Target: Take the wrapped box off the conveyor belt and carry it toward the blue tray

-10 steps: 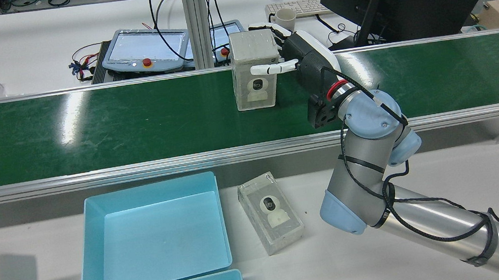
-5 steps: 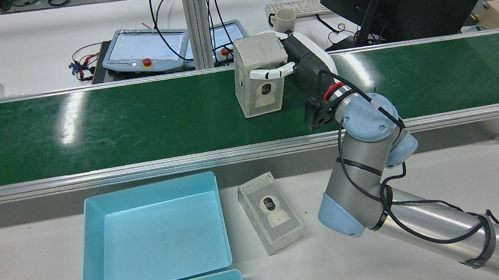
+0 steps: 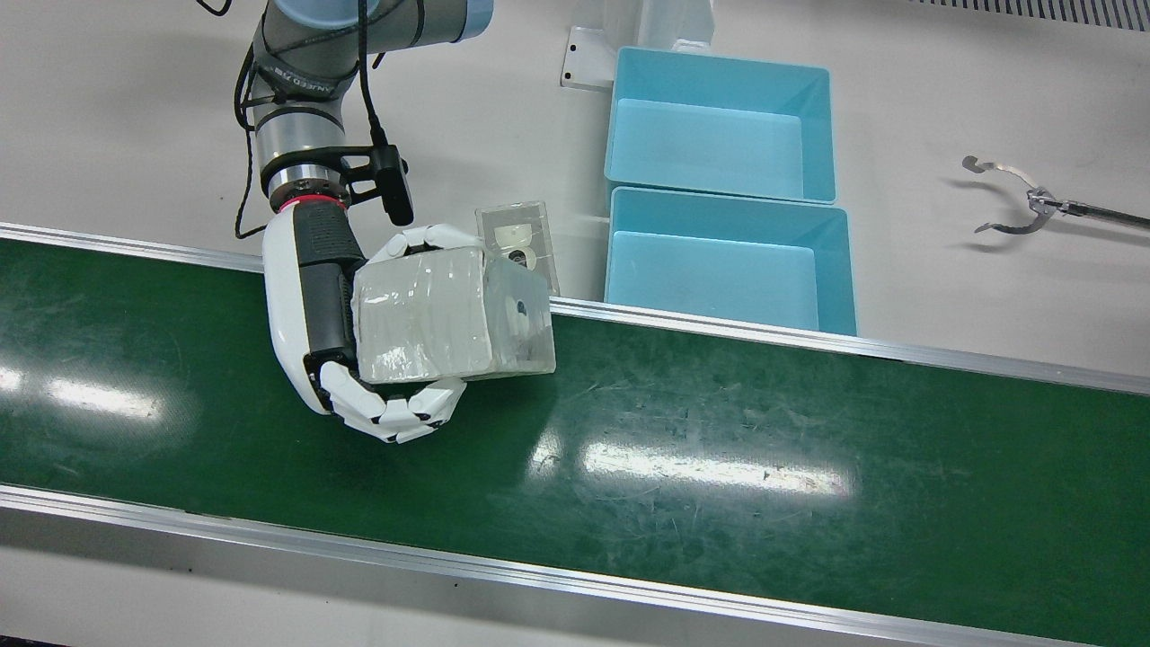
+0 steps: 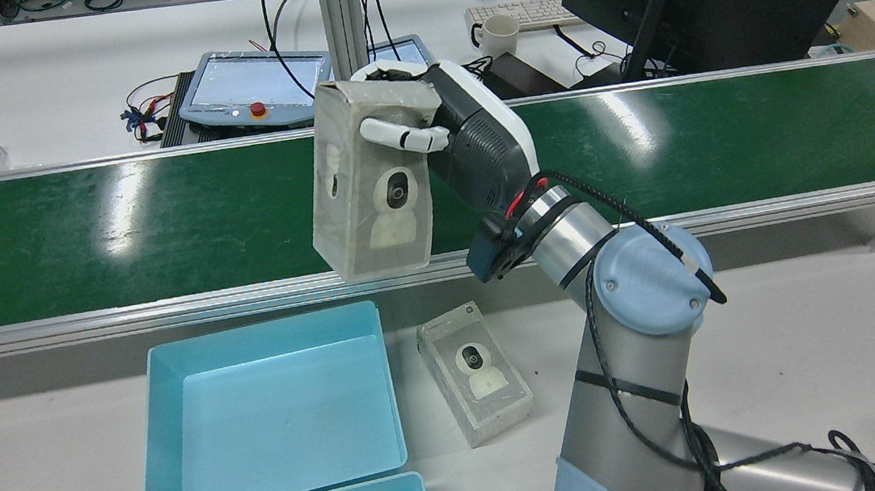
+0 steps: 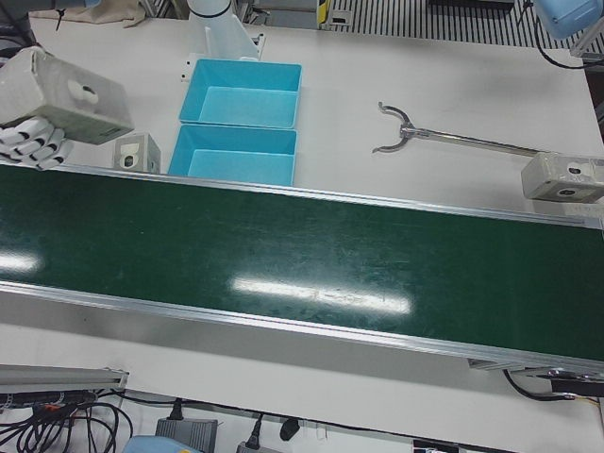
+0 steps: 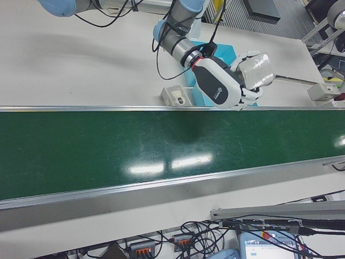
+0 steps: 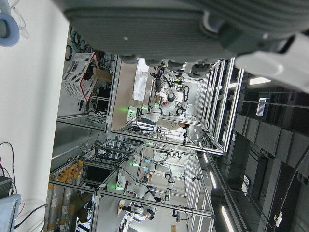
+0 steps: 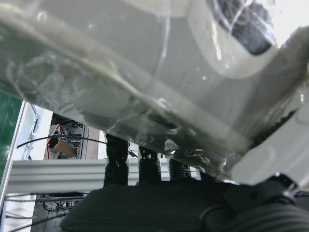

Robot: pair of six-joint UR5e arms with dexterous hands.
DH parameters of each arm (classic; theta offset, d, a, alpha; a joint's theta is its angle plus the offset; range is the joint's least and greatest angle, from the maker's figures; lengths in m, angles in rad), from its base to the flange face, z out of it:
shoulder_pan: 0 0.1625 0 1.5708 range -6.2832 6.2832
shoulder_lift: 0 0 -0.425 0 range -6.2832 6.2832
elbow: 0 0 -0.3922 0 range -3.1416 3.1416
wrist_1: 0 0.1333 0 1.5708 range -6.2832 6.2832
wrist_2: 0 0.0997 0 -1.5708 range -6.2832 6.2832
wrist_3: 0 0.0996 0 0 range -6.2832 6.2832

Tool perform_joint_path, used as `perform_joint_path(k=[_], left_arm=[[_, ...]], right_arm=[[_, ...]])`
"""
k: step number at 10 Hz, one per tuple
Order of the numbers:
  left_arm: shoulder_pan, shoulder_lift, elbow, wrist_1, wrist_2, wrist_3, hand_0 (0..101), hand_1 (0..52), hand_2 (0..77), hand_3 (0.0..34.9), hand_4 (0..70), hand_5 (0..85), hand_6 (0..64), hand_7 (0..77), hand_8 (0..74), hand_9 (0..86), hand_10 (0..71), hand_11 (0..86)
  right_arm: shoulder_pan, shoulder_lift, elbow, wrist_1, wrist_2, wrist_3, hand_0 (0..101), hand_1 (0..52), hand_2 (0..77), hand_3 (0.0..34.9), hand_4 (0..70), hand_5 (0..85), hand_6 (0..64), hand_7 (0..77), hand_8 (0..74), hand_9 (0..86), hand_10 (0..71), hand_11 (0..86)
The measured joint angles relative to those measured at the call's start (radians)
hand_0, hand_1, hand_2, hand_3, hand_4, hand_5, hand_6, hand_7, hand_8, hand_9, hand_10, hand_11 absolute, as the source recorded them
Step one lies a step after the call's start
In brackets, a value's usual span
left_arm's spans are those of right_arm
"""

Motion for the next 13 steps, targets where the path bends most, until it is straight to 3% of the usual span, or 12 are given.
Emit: perform_joint_path(k=[1, 2, 3, 4, 5, 6, 7, 8, 9, 10, 13], left_arm=[[0.000, 0.000, 0.000, 0.000, 0.000, 0.000, 0, 0.0, 0.5, 0.0, 0.0, 0.5, 0.5, 0.5, 0.5, 0.0, 0.5, 0.0], [0.000, 0.000, 0.000, 0.000, 0.000, 0.000, 0, 0.0, 0.5, 0.0, 0.0, 0.5, 0.5, 0.5, 0.5, 0.0, 0.5, 0.0], [0.000, 0.000, 0.000, 0.000, 0.000, 0.000, 0, 0.0, 0.5, 0.0, 0.0, 0.5, 0.5, 0.5, 0.5, 0.5, 0.0, 0.0], [0.000, 0.000, 0.000, 0.000, 0.000, 0.000, 0, 0.0, 1.1, 0.0, 0.5, 0.5, 0.0, 0.5, 0.5, 0.5, 0.5, 0.0], [0.000, 0.000, 0.000, 0.000, 0.000, 0.000, 0, 0.0, 1.1, 0.0, 0.5, 0.5, 0.0, 0.5, 0.5, 0.5, 0.5, 0.0], [0.000, 0.000, 0.000, 0.000, 0.000, 0.000, 0, 0.0, 1.1, 0.0, 0.5, 0.5, 0.5, 0.5, 0.0, 0.5, 0.5, 0.0], [0.000, 0.000, 0.000, 0.000, 0.000, 0.000, 0, 0.0, 1.1, 0.0, 0.5, 0.5, 0.5, 0.5, 0.5, 0.0, 0.0, 0.0], [0.000, 0.000, 0.000, 0.000, 0.000, 0.000, 0, 0.0, 0.5, 0.0, 0.5, 0.5, 0.0, 0.5, 0.5, 0.0, 0.5, 0.0], [0.000, 0.000, 0.000, 0.000, 0.000, 0.000, 0, 0.0, 0.5, 0.0, 0.5, 0.5, 0.5, 0.5, 0.5, 0.0, 0.5, 0.0], [0.000, 0.000, 0.000, 0.000, 0.000, 0.000, 0, 0.0, 0.5, 0.0, 0.0, 0.5, 0.5, 0.5, 0.5, 0.0, 0.0, 0.0], [0.000, 0.000, 0.000, 0.000, 0.000, 0.000, 0, 0.0, 1.1, 0.0, 0.5, 0.5, 0.5, 0.5, 0.5, 0.0, 0.5, 0.0]], right_arm=[[-0.073, 0.003, 0.054, 0.001, 0.038, -0.042, 42, 0.0, 31.1, 4.8, 34.4, 47.5, 37.1, 56.7, 54.5, 56.7, 40.9, 53.5], [-0.142, 0.004, 0.102, 0.003, 0.072, -0.090, 43, 0.5, 30.5, 1.5, 34.4, 50.7, 38.2, 58.4, 55.6, 60.5, 35.5, 51.3], [-0.191, 0.005, 0.132, 0.005, 0.092, -0.122, 43, 0.5, 30.5, 1.5, 34.4, 50.7, 38.2, 58.4, 55.6, 60.5, 35.5, 51.3], [-0.225, 0.005, 0.151, 0.007, 0.105, -0.141, 41, 1.1, 26.2, 6.0, 29.5, 53.5, 36.5, 60.0, 46.9, 56.7, 17.5, 36.5], [-0.246, 0.004, 0.161, 0.009, 0.111, -0.151, 43, 13.1, 20.7, 14.0, 16.4, 42.5, 24.0, 46.4, 28.9, 39.8, 0.0, 14.7], [-0.254, 0.001, 0.165, 0.009, 0.115, -0.154, 43, 13.1, 20.7, 14.0, 16.4, 42.5, 24.0, 46.4, 28.9, 39.8, 0.0, 14.7], [-0.258, -0.001, 0.166, 0.009, 0.116, -0.155, 42, 13.6, 25.6, 18.4, 18.5, 32.2, 16.9, 42.5, 18.5, 30.5, 2.2, 2.7], [-0.259, -0.004, 0.166, 0.009, 0.117, -0.155, 42, 13.6, 25.6, 18.4, 18.5, 32.2, 16.9, 42.5, 18.5, 30.5, 2.2, 2.7], [-0.259, -0.009, 0.165, 0.010, 0.118, -0.154, 42, 6.5, 22.4, 24.4, 20.2, 26.7, 0.0, 25.6, 0.0, 11.4, 2.7, 4.9], [-0.255, -0.016, 0.165, 0.010, 0.118, -0.149, 42, 9.8, 22.4, 29.9, 20.2, 30.0, 1.1, 21.3, 0.0, 1.6, 3.8, 4.9], [-0.206, -0.036, 0.165, 0.007, 0.117, -0.129, 42, 9.8, 22.4, 30.5, 20.7, 31.1, 1.6, 21.3, 0.0, 3.8, 3.8, 5.4]])
